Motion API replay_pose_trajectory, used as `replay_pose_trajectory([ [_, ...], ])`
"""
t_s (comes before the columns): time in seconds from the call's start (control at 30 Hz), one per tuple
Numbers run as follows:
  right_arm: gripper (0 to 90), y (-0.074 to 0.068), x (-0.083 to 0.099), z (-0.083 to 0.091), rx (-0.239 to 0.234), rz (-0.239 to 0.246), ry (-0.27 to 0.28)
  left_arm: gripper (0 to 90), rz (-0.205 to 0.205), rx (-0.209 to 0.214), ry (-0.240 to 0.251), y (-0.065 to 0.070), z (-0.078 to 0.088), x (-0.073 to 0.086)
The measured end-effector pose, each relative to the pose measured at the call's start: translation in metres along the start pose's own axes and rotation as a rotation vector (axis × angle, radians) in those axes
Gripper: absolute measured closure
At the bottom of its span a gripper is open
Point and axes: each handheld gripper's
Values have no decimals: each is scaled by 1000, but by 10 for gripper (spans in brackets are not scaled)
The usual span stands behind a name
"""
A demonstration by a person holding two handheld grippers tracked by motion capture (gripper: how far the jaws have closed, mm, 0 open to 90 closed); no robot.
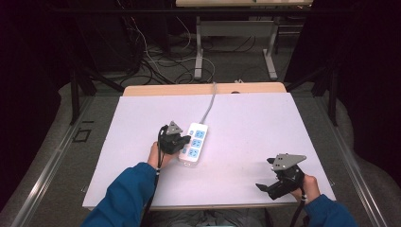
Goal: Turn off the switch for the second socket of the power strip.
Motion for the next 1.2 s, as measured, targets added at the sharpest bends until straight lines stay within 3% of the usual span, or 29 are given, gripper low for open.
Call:
replay_pose_trajectory([
  [0.63,32,0,0,0,-4,3,-1,900,-7,-3,10,1,-1,0],
  [0.87,32,0,0,0,-5,1,-2,900,-38,-22,5,3,-1,-2],
  [1.2,32,0,0,0,-7,2,-1,900,-24,-37,27,3,1,-2],
])
Point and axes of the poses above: each handheld gripper's, and its own axes: z roughly backward along the jaws, x roughly out of its underside, y roughly to its right, and after that the axes turned 2 degrees about z, right-handed
